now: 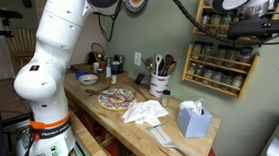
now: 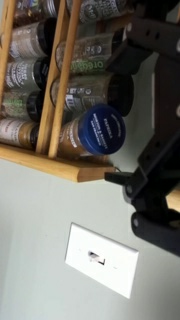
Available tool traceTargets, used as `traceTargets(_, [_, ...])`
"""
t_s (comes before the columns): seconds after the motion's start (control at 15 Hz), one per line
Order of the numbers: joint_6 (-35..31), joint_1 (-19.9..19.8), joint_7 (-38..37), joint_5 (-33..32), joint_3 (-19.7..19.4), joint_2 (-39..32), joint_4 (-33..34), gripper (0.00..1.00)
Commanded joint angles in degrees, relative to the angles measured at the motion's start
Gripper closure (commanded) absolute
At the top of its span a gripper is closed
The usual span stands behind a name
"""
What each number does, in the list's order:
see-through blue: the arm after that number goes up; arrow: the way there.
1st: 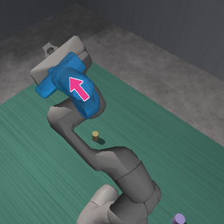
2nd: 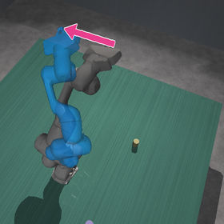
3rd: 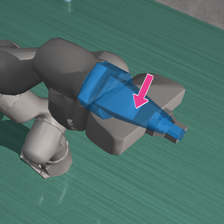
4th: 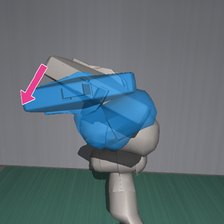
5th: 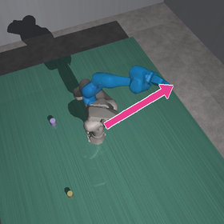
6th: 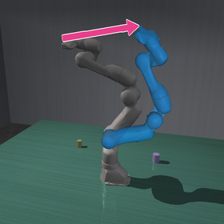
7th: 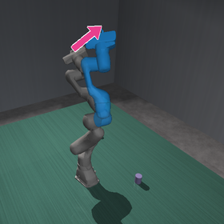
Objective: Move a bottle from the bottom rack to the counter
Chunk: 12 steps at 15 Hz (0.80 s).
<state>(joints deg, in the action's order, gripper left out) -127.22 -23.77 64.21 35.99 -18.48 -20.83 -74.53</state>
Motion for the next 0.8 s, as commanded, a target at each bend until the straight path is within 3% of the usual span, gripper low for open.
traceTargets(0.0, [-2.3,1.0,0.7,-1.1,-0.2,0.6,-2.3,0.0])
traceTargets(0.73, [-5.4,2.3,0.5,-3.1,-0.5,-0.6,-2.9,0.0])
